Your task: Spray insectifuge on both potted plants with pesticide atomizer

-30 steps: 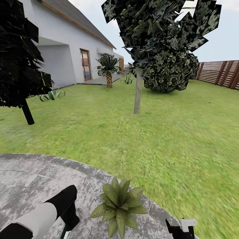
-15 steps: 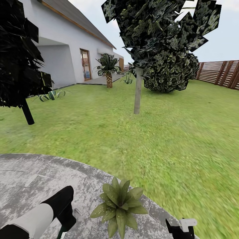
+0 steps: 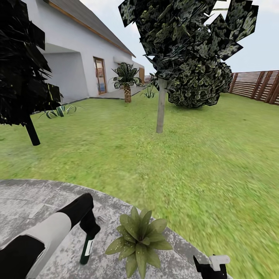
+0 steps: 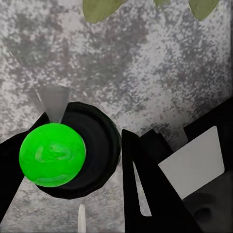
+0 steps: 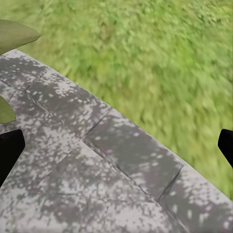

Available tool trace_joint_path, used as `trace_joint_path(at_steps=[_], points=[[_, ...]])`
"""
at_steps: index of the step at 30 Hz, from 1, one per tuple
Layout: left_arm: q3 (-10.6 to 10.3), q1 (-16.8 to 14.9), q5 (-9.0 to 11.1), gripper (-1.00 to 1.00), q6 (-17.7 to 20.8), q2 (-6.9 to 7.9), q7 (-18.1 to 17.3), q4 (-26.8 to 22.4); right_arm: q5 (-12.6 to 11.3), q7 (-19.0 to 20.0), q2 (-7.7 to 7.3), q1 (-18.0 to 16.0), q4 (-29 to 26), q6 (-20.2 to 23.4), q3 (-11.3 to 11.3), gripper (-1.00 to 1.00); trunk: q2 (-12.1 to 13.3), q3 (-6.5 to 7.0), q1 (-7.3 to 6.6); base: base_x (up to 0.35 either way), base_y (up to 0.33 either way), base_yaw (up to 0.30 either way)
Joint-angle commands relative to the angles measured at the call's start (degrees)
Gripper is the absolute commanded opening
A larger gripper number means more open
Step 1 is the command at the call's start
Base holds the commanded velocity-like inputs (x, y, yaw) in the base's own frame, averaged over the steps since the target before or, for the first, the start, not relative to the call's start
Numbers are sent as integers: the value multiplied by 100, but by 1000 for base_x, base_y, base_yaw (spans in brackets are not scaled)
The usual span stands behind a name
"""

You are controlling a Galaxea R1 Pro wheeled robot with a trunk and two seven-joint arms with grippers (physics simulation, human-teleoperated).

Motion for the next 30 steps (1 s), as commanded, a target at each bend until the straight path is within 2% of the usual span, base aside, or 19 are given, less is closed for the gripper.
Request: trace_joint_path(at_steps=[1,6,9,12,16,23,25,28,30], points=[[-1,-10,-61,-100,27,5,-70,-14,-61,31,-2,-4,5,-17,36,100,-2,-6,-1,0,0,0],[-56,122,-99,-100,-23,39,-44,7,-61,31,-2,-4,5,-17,36,100,-2,-6,-1,0,0,0],[-324,388,-254,-100,-42,55,-27,19,-60,31,-2,-4,5,-17,36,100,-2,-6,-1,0,0,0],[-407,632,-304,-100,-50,70,-18,38,-60,31,-2,-4,5,-17,36,100,-2,-6,-1,0,0,0],[-398,776,-278,-100,-38,90,36,76,-60,31,-2,-4,5,-17,36,100,-2,-6,-1,0,0,0],[-327,820,-224,-100,-28,113,94,54,-67,31,-2,-4,5,-17,38,100,-2,-6,-1,0,0,37],[-104,821,-225,-100,-25,96,131,26,-68,31,-2,-4,-1,-20,36,100,-2,-6,-1,-36,-17,229],[374,819,-233,-100,-25,77,241,15,-72,36,-2,-4,-3,-25,36,100,-2,-6,-1,-175,-120,101],[515,819,-236,-100,-25,62,478,13,-66,50,-2,-4,1,-25,40,100,-2,-6,-1,-221,-156,24]])
